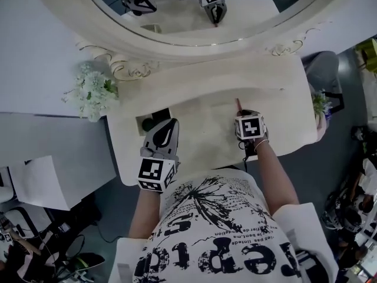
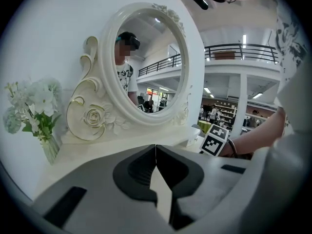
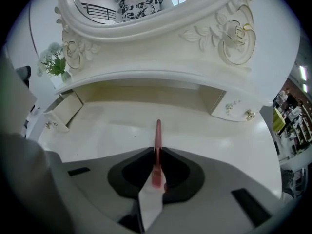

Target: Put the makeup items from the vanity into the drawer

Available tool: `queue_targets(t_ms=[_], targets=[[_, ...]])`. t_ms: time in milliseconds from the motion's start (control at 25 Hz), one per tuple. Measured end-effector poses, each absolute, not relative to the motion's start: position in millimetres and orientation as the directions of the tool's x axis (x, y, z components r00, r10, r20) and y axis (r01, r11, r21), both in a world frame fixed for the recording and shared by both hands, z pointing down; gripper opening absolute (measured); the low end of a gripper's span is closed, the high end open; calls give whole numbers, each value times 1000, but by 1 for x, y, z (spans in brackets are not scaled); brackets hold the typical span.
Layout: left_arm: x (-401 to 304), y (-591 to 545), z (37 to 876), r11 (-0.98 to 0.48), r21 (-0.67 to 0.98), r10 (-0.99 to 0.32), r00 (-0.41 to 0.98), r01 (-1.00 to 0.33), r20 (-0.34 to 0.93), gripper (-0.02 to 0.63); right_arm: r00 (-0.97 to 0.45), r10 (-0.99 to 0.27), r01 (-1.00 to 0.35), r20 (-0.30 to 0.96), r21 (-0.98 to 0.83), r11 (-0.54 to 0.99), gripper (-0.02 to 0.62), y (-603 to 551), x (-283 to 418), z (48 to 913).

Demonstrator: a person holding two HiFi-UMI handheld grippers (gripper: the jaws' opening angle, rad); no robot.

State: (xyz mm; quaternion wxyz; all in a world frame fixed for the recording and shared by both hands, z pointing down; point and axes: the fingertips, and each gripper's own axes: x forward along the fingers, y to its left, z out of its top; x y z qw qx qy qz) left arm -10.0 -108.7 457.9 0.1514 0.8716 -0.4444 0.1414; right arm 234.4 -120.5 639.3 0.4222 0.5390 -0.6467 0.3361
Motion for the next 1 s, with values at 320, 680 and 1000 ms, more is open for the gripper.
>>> queue_targets(t_ms=[320, 680, 1000], targets=[[-44, -92, 430, -563, 125, -764, 572, -817, 299, 21, -144, -478, -969, 866, -24, 248, 60, -119, 180, 597], [-114, -66, 401, -516, 98, -823, 524, -851, 221, 21, -284, -494, -885, 822, -27, 464, 60, -112, 62, 554], [-172, -50, 393, -422, 92, -878, 432, -902, 205, 21, -363, -451, -762, 816, 19, 647, 61, -107, -31, 541]])
